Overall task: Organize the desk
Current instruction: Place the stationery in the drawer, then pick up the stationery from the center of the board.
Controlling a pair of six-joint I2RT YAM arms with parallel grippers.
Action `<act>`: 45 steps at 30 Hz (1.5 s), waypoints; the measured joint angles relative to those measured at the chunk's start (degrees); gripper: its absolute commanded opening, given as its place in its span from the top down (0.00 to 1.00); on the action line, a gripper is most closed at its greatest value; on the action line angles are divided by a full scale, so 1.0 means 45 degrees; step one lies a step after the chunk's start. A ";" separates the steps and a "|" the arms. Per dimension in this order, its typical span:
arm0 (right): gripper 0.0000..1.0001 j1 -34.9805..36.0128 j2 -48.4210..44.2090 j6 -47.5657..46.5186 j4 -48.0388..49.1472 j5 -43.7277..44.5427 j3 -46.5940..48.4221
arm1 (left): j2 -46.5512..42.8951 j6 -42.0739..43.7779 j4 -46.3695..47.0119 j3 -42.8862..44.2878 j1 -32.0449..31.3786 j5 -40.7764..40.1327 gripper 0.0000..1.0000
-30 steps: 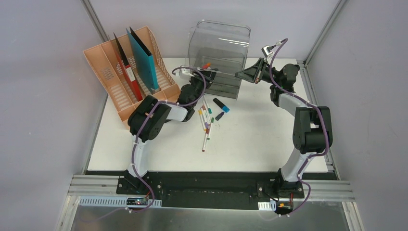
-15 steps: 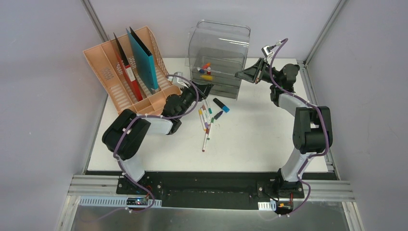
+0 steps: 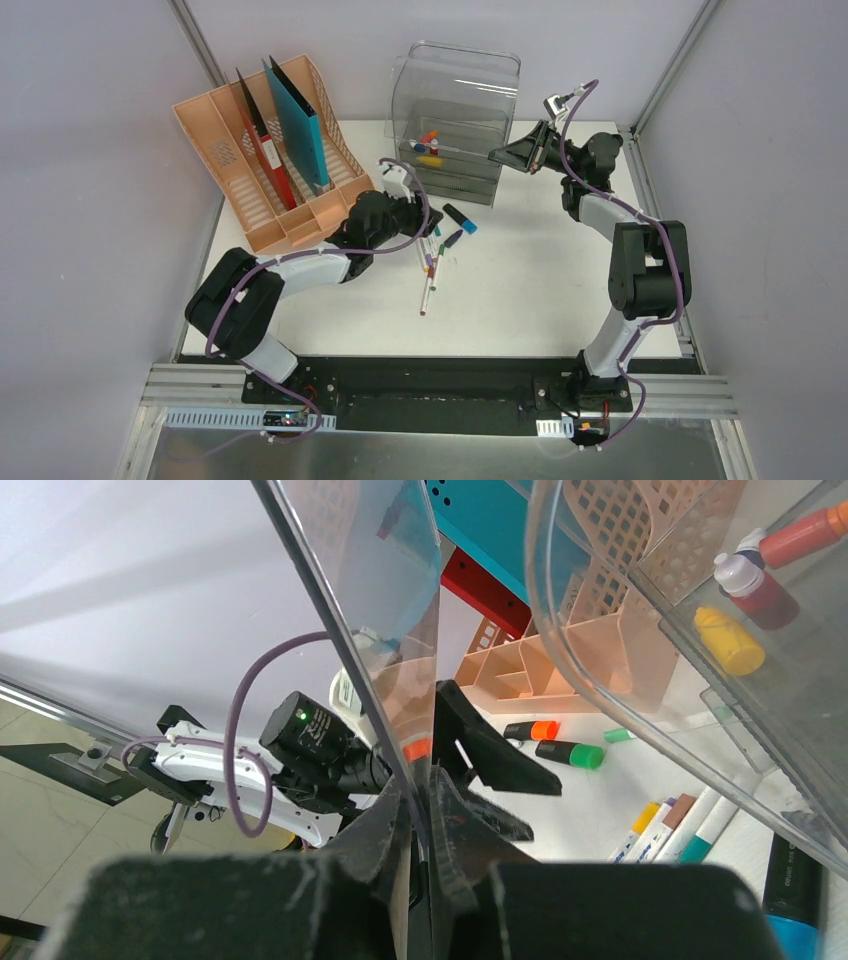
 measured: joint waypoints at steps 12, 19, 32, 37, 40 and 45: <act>0.95 0.0005 0.0000 0.0000 0.0000 0.0000 0.0000 | 0.1297 0.3759 -0.3847 0.1938 -0.1889 -0.0996 0.48; 0.95 0.0005 0.0000 0.0000 0.0000 0.0000 0.0000 | 0.2803 0.5236 -0.5421 0.3764 -0.1982 -0.0996 0.49; 0.95 0.0005 0.0000 0.0000 0.0000 0.0000 0.0000 | 0.4731 0.6203 -0.7665 0.5799 -0.2482 -0.1137 0.57; 0.95 0.0005 0.0000 0.0000 0.0000 0.0000 0.0000 | 0.5226 0.6334 -0.8393 0.6358 -0.2482 -0.1491 0.60; 0.95 0.0000 0.0000 0.0000 0.0000 0.0000 0.0000 | 0.5450 0.6450 -0.8587 0.6645 -0.2477 -0.1739 0.61; 0.95 0.0005 0.0000 0.0000 0.0000 0.0000 0.0000 | 0.5697 0.6543 -0.8884 0.6883 -0.2482 -0.1836 0.65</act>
